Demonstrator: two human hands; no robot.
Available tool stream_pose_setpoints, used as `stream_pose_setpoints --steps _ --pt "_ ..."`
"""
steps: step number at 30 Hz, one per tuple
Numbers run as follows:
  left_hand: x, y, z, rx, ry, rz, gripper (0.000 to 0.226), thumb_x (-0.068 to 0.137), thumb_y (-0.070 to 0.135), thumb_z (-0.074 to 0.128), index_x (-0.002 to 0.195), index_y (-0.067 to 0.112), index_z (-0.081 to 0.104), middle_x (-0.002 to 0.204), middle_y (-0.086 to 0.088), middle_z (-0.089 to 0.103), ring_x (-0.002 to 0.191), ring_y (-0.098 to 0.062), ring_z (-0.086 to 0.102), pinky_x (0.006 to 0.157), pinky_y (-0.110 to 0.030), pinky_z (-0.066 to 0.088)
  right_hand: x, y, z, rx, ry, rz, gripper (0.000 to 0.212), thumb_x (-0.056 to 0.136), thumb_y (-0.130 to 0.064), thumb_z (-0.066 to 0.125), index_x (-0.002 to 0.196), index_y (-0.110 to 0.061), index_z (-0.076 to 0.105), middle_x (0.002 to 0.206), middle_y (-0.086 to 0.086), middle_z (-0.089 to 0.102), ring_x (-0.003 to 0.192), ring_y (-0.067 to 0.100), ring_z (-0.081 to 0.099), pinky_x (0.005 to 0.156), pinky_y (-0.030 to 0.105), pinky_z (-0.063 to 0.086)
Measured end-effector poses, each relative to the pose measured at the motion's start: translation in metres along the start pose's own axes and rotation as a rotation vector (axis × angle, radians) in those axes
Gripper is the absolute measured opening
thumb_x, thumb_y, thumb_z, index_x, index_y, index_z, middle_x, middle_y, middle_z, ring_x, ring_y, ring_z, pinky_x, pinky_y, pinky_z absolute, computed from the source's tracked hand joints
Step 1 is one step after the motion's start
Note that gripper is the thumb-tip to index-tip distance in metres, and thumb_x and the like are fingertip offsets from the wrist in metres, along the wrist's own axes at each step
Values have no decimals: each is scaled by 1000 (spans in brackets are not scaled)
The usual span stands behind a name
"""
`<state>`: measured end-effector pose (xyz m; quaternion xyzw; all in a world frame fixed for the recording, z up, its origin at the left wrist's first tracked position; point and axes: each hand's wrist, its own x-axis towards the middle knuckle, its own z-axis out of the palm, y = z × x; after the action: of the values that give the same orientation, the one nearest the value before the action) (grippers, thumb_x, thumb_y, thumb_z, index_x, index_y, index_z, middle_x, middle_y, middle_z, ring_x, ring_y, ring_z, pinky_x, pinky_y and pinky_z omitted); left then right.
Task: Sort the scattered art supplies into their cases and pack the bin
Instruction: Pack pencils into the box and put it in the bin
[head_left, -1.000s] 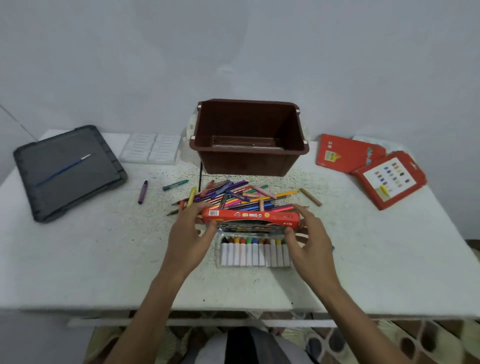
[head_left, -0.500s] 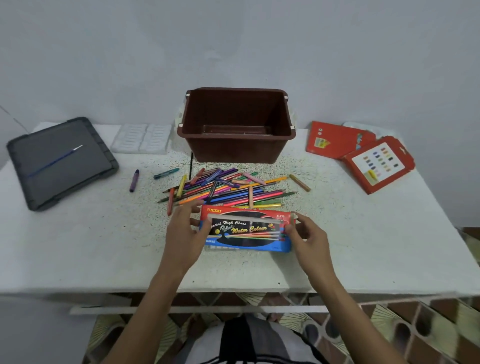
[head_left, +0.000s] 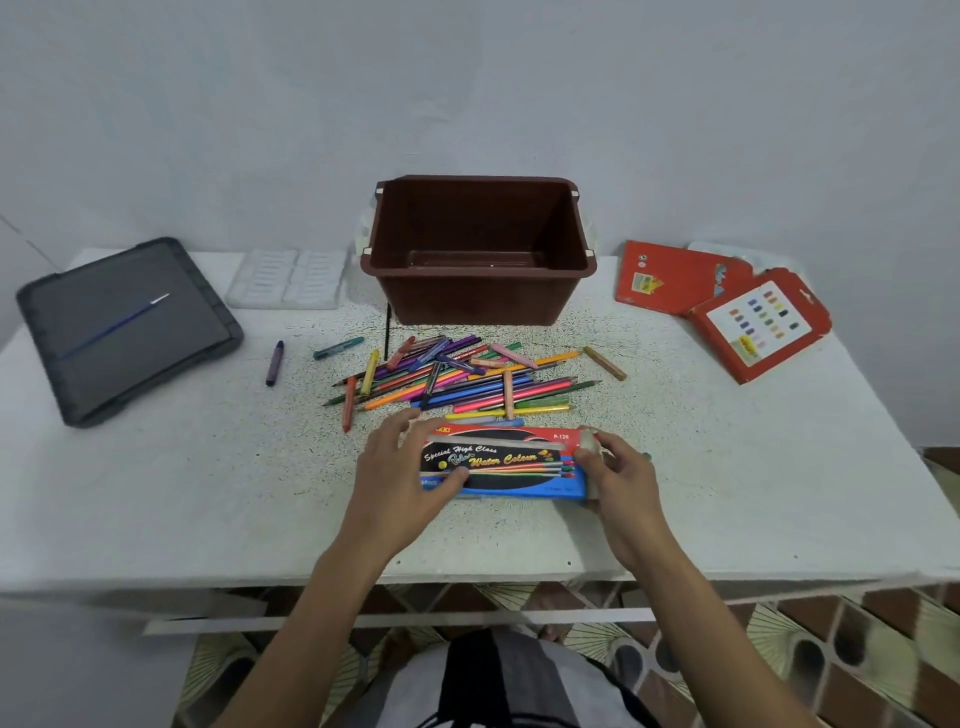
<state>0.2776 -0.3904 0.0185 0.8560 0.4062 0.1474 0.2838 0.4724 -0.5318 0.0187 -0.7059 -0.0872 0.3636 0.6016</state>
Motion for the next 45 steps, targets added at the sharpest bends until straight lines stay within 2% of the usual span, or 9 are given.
stream_pose_setpoints --steps 5,8,15,19,22,27,33,40,45 --pt "5 15 6 164 -191 213 85 76 70 65 148 39 31 153 11 28 141 -12 22 118 -37 8 -3 1 7 31 -21 21 28 97 -12 59 123 -19 62 94 -4 75 88 17 73 80 48 59" --pt "14 20 14 264 -268 298 92 75 69 67 150 41 23 155 11 26 143 -12 19 119 -37 1 -7 -1 12 88 -61 10 24 96 -12 60 119 -19 63 96 1 76 87 19 74 70 40 60" --pt "28 20 7 246 -310 328 96 76 59 73 152 44 17 146 10 32 136 -13 27 114 -32 15 -6 1 5 129 -29 28 29 98 -13 57 124 -25 61 100 10 73 92 21 72 71 41 60" --pt "30 19 1 222 -311 326 98 74 61 74 152 44 17 147 10 30 135 -11 25 115 -33 18 -9 5 -1 -179 15 -245 27 98 -17 58 113 -38 54 102 2 66 94 11 67 66 38 61" --pt "30 17 -1 210 -281 349 98 73 62 74 152 44 18 146 11 31 133 -10 26 113 -31 19 -10 9 -1 -370 13 -465 21 97 -15 58 99 -35 60 106 -2 58 94 0 60 63 18 53" --pt "33 10 -2 206 -247 354 97 72 60 76 151 42 23 146 9 34 133 -12 29 111 -33 22 -7 12 7 -444 -38 -528 23 97 -8 54 100 -29 64 102 -1 59 96 -4 55 66 11 48" --pt "34 -15 -12 208 -216 304 95 72 59 77 150 39 27 143 6 37 133 -15 32 112 -38 26 6 13 2 -696 -65 -621 24 98 -20 53 120 -24 62 106 -10 56 98 6 56 76 22 49" --pt "28 -46 -35 210 -192 225 99 69 60 78 150 39 27 146 2 38 136 -19 34 111 -54 33 17 15 5 -1209 -309 -871 75 90 -59 46 144 -8 45 143 9 51 133 27 43 114 41 33" --pt "24 -62 -43 242 -178 187 100 67 60 79 150 39 27 146 2 39 131 -20 40 107 -49 36 24 22 14 -1318 -420 -958 81 87 -68 52 147 -16 39 142 8 50 132 28 44 114 44 35"
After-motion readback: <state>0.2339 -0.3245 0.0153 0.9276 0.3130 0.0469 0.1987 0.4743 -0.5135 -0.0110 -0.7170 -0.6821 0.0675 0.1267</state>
